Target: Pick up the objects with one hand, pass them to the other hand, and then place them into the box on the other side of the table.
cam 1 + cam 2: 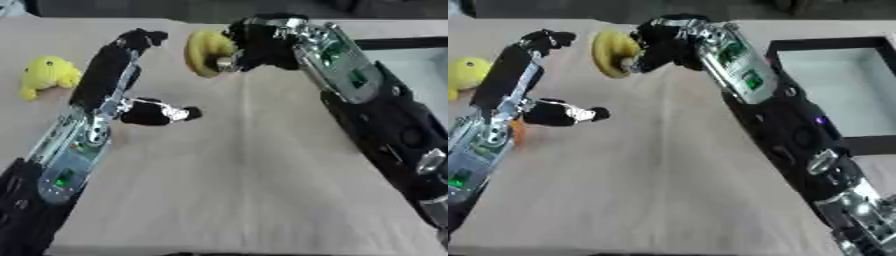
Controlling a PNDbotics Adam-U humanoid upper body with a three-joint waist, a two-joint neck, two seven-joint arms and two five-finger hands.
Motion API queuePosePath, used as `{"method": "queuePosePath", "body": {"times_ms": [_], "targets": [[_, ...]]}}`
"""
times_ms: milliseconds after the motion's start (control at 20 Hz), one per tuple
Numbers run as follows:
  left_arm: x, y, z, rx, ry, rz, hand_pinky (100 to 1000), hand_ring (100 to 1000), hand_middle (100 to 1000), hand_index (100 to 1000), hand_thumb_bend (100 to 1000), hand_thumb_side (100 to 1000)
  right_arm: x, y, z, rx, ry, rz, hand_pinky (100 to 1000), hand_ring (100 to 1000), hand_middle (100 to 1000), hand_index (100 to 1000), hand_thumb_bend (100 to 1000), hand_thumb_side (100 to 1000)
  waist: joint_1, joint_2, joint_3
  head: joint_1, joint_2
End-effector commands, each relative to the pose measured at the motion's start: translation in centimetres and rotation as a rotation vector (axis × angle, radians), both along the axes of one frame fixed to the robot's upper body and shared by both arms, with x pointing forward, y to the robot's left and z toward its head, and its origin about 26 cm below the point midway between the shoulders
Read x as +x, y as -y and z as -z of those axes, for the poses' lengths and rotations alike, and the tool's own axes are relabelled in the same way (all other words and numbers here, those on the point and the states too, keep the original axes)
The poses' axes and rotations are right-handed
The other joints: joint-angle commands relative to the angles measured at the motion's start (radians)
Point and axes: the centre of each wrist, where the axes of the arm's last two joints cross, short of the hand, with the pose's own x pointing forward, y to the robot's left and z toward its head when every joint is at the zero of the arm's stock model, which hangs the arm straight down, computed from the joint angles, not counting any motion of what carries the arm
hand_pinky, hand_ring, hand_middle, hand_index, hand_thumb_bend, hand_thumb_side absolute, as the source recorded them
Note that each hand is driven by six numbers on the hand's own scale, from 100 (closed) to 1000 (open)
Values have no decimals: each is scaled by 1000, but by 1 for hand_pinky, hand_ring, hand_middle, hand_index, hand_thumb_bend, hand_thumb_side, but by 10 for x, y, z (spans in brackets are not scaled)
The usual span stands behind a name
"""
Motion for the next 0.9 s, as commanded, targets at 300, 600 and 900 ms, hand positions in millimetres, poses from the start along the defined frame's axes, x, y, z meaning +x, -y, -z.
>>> {"method": "queuePosePath", "body": {"times_ms": [300, 600, 900], "targets": [[0, -33, -13, -8, 28, -99, 754, 778, 708, 870, 875, 439, -3, 83, -28, 51, 59, 199, 794, 688, 456, 435, 226, 100, 6, -34, -11, -26, 7], [-4, -55, -23, -15, 51, -141, 752, 771, 702, 831, 879, 443, -9, 166, -34, 61, 88, 441, 797, 691, 465, 448, 207, 100, 9, -35, -18, -60, 3], [-9, -72, -31, -31, 58, -160, 749, 767, 712, 817, 861, 429, -16, 232, -29, 21, 122, 666, 798, 693, 471, 456, 212, 100, 16, -32, -19, -99, -15]]}}
